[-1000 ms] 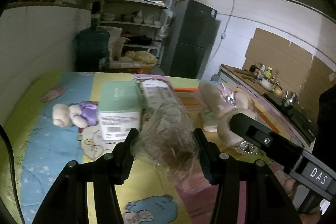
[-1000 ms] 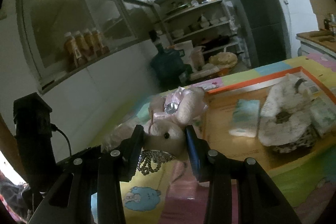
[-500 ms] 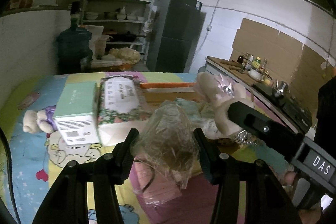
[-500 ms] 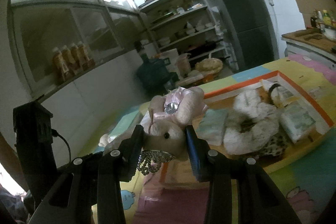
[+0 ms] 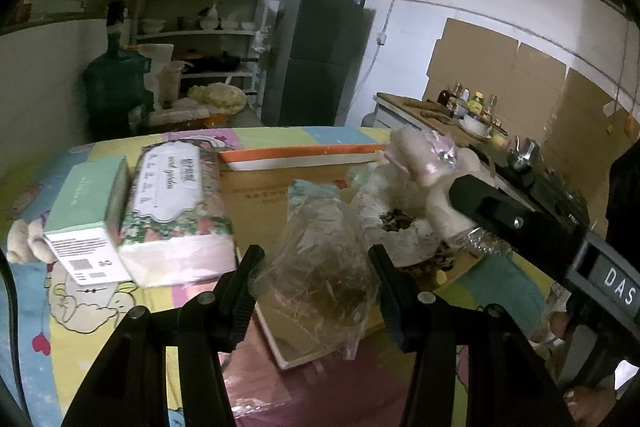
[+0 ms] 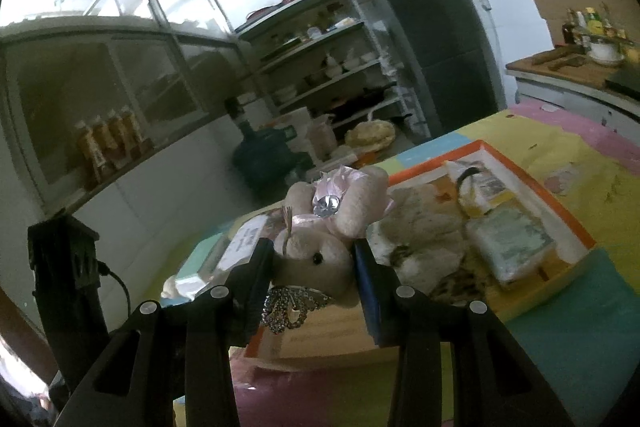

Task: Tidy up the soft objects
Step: 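Carry the clear plastic bag and pink bunny over the cardboard tray with both tools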

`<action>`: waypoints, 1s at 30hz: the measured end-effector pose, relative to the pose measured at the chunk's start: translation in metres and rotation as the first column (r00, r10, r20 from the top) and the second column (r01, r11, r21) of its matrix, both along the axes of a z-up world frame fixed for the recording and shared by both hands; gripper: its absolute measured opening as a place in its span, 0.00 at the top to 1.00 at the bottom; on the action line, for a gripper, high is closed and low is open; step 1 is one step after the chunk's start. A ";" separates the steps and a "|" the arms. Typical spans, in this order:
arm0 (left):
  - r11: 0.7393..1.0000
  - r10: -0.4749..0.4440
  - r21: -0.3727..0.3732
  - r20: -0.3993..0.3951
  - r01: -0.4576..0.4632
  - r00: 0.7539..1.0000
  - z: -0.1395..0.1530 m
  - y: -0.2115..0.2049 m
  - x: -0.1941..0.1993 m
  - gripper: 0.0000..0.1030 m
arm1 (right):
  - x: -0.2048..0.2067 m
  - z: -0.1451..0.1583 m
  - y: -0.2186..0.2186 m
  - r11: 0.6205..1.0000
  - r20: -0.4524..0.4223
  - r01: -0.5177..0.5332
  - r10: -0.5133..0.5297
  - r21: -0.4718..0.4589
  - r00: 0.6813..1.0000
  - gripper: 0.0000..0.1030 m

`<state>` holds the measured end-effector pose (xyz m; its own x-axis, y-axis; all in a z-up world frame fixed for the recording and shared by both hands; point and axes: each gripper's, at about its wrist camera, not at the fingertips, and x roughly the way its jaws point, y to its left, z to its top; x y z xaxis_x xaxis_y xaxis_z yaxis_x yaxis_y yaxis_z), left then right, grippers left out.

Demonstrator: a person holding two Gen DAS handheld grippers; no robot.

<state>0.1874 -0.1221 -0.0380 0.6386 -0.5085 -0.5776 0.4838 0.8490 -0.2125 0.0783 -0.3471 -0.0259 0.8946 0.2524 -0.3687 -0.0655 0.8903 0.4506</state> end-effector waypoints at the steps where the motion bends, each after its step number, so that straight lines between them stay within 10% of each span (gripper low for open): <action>1: 1.000 -0.002 0.002 -0.001 0.002 1.000 -0.001 -0.002 0.000 0.48 | 0.000 -0.001 -0.003 1.000 -0.001 0.005 -0.005 0.004 1.000 0.60; 30: 0.996 -0.039 0.075 -0.063 0.044 0.997 -0.030 -0.059 0.019 0.48 | 0.001 -0.033 -0.076 0.989 -0.056 0.128 -0.124 0.075 0.991 0.60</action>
